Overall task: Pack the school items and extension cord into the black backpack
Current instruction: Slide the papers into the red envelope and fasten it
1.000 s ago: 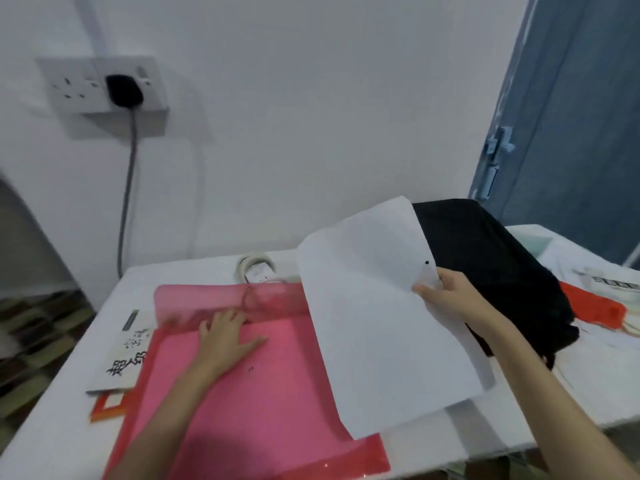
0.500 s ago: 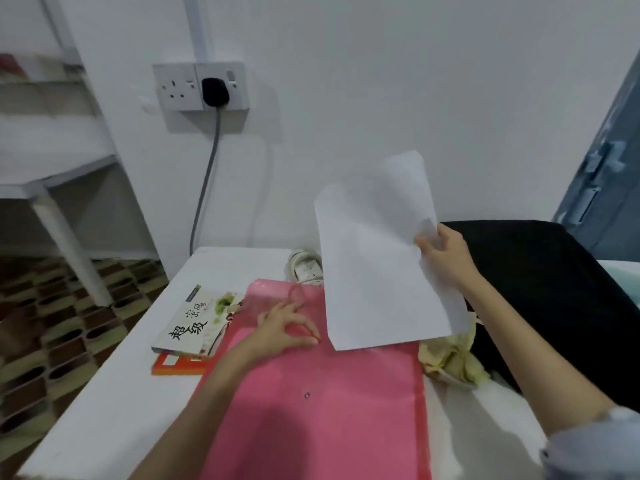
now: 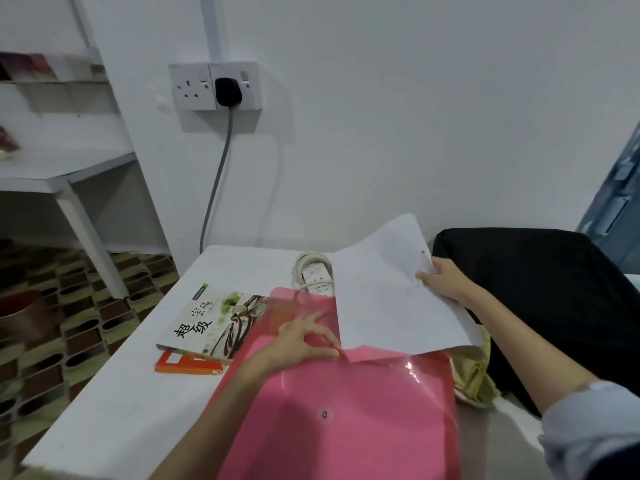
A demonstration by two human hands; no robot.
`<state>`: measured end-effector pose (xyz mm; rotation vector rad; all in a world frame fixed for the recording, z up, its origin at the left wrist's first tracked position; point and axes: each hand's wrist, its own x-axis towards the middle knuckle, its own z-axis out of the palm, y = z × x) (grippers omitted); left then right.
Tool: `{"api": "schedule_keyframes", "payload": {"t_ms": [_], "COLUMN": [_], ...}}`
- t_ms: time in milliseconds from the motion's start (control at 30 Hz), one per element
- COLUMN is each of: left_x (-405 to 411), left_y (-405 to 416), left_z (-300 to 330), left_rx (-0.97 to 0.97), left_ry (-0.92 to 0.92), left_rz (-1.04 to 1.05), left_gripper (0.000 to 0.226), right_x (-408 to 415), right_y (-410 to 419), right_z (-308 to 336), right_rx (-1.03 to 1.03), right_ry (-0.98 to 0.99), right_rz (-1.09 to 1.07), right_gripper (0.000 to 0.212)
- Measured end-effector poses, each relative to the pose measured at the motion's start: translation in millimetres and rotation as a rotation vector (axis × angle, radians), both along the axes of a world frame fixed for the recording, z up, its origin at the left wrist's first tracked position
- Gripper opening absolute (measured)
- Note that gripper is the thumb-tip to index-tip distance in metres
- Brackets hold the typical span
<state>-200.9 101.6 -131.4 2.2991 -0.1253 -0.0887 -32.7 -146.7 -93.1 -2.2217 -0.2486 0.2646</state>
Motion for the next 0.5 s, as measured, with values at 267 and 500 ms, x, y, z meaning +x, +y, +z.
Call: {"api": "schedule_keyframes", "payload": {"t_ms": [267, 500], "left_x": [7, 11], "left_y": [0, -7], "left_z": [-13, -5], "left_rx": [0.024, -0.052], "left_ry": [-0.128, -0.178], "left_rz": [0.031, -0.114], "left_gripper": [0.036, 0.014], "right_x": [1, -9], "right_y": [-8, -6], "right_z": [-23, -19], "right_rx": [-0.016, -0.072], "right_ry": [-0.16, -0.034], "right_rz": [-0.121, 0.115], "right_gripper": [0.031, 0.02]}}
